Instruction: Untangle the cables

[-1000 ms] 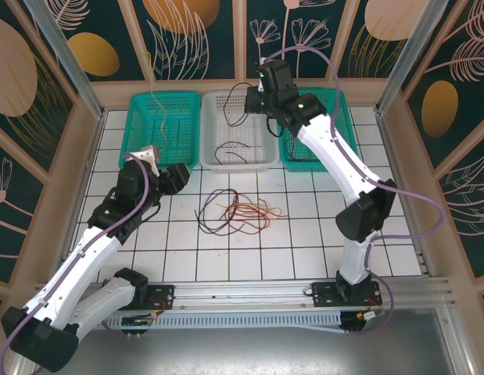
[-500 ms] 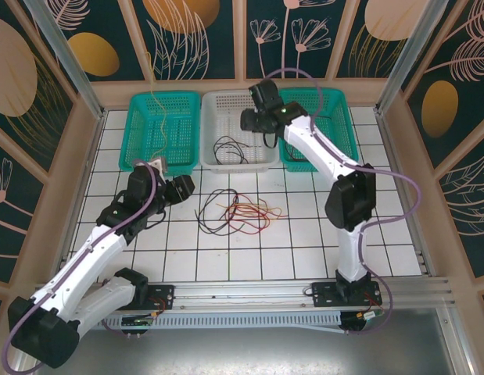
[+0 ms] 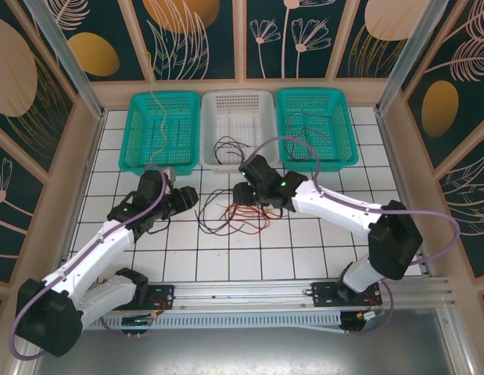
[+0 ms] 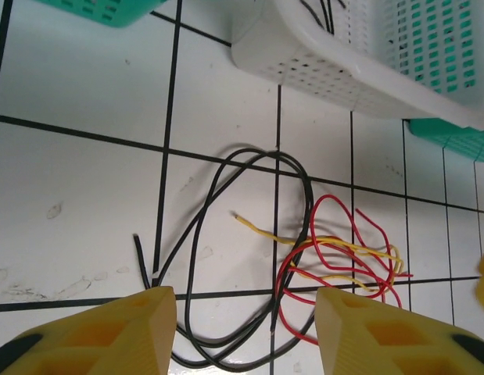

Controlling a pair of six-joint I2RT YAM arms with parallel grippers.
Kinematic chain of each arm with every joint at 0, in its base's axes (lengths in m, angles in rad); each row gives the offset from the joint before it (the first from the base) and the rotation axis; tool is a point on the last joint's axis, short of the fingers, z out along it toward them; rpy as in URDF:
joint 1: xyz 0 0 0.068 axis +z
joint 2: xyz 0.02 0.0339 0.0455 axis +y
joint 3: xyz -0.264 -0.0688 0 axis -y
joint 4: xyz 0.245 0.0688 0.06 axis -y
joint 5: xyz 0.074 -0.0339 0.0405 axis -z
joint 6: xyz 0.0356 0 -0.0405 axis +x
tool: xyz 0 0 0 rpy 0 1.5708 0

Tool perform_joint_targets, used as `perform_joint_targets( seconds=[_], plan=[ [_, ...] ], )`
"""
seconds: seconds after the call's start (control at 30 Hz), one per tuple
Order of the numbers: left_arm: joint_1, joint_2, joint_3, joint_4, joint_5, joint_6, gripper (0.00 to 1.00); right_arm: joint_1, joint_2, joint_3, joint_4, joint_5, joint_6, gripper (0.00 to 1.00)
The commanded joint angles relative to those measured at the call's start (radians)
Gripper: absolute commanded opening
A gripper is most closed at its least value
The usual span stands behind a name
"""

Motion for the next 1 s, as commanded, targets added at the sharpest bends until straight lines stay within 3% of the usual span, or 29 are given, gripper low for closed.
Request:
perform_joint_targets(
  seconds=[0.0,0.33,0.7,0.97],
  plan=[
    [0.002,-0.005,0.0,0.032,0.022,-0.024,0.48,0.021,0.06,0.004,0.083,-0.016,0.056,0.41],
    [0.002,-0.074,-0.011,0.003,-0.011,-0.03,0.49,0.016,0.283,0.094,0.159,0.004,0.092,0.29],
    [0.002,-0.065,-0.009,0.018,-0.007,-0.026,0.49,-0.005,0.363,0.119,0.162,-0.012,0.075,0.21],
    [0.002,-0.072,-0.002,0.015,-0.005,-0.02,0.49,-0.008,0.391,0.12,0.17,-0.013,0.067,0.21]
  ],
)
